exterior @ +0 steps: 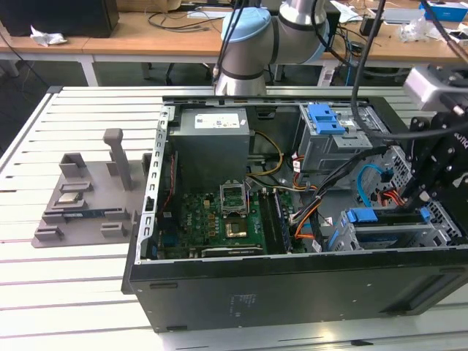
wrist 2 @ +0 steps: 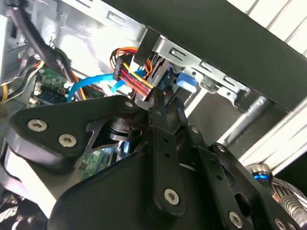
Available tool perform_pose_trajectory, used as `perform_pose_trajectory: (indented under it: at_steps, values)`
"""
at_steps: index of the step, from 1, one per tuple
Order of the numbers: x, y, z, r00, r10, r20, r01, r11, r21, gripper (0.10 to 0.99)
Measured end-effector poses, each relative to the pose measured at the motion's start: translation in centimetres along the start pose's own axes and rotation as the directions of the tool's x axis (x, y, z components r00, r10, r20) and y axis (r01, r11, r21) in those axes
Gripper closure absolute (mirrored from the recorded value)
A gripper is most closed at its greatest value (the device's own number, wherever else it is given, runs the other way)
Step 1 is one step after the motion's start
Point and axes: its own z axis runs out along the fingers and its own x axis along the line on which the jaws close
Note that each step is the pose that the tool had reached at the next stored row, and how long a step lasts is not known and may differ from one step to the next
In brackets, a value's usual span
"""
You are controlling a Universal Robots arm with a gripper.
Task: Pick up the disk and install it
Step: 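Insert the first disk wire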
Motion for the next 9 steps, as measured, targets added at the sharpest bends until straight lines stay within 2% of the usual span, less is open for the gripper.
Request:
perform_pose_trajectory:
  at_steps: [1,2,3,4,5,7,9]
  values:
    - [-0.05,0.02,-0.45,1.0000,0.000,-0.0001,0.000,1.0000,0.000,0.855]
    - [-0.11,0.06,-1.21,1.0000,0.000,-0.0003,0.000,1.0000,0.000,0.922]
    - [-0.12,0.07,-1.64,1.0000,0.000,-0.0004,0.000,1.0000,0.000,0.980]
    - [-0.12,0.10,-2.11,1.0000,0.000,-0.0003,0.000,1.0000,0.000,0.980]
    - [-0.13,0.13,-2.89,1.0000,0.000,-0.0003,0.000,1.0000,0.000,0.980]
    - [-0.11,0.15,-3.24,1.0000,0.000,-0.0002,0.000,1.0000,0.000,0.980]
    - [-0.12,0.15,-3.27,1.0000,0.000,-0.0004,0.000,1.0000,0.000,0.980]
